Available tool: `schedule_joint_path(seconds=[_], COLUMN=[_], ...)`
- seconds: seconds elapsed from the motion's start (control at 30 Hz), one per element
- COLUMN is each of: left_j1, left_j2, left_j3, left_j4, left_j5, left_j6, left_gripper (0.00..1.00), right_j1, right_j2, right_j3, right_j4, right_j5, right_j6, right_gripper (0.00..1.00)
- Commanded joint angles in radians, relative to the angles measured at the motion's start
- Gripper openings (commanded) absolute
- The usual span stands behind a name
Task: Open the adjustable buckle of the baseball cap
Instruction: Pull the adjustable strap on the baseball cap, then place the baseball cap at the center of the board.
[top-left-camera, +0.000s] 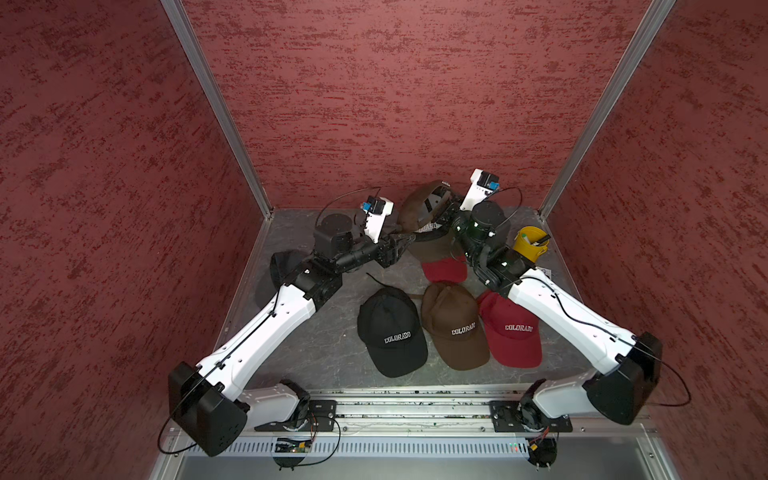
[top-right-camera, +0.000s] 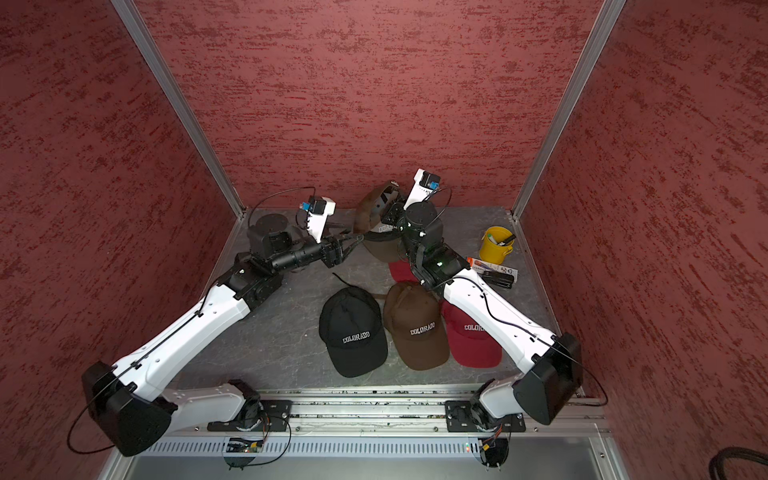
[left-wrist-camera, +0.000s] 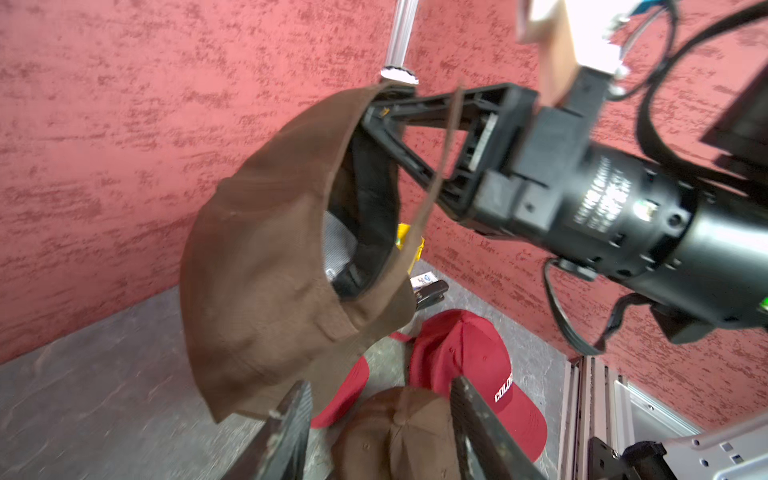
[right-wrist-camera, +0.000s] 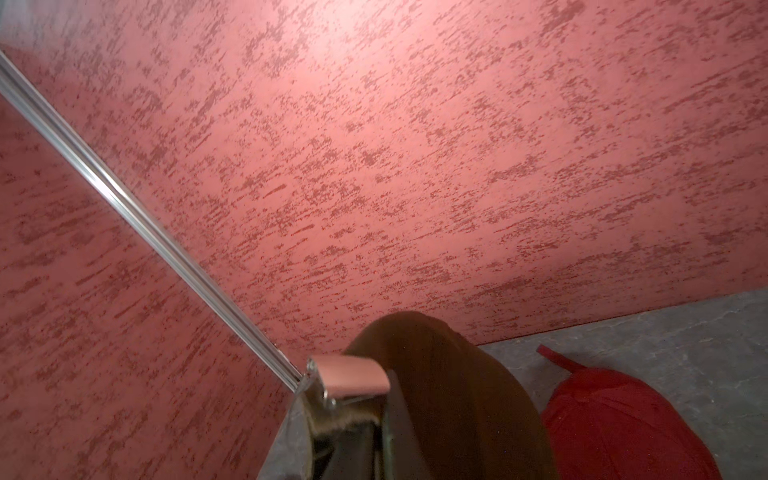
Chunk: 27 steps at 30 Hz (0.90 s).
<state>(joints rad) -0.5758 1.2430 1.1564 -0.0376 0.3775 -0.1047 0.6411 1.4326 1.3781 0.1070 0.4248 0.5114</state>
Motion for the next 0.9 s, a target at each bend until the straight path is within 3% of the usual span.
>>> schedule_joint_path(seconds=[0.0,0.17,0.37,0.73,0.87], left_j1=[-0.062,-0.177,-0.267,-0.353,-0.361], left_j2=[0.007,0.063,0.188,0.394,0.450], left_j3=[-0.068,-0.131,-0.122,-0.089,-0.061], left_j4=[0.150,0.323,0.482,0.741,0.763], left_j5=[-0.121,-0.285,-0.393,-0.658,-0.723], left_j6=[-0.028,-0.045,-0.054,-0.028,-0.033], left_gripper=[0.56,0.59,0.64,0.75,0.77], right_j1=[-0.005,-0.005,-0.003,0.002,0.009], right_j2=[0.015,0.015,0.055,0.039,0.035], right_j3=[0.054,0.069,0.103,0.086,0.083], right_j4=[-0.008,0.009,-0.009,-0.045,-0.053], right_j5=[0.079,0.088,0.072,0.098,0.109], right_j6=[0.082,0.121,0.162,0.276,0.298], right_gripper=[0.00,0.00,0.00,0.00,0.00])
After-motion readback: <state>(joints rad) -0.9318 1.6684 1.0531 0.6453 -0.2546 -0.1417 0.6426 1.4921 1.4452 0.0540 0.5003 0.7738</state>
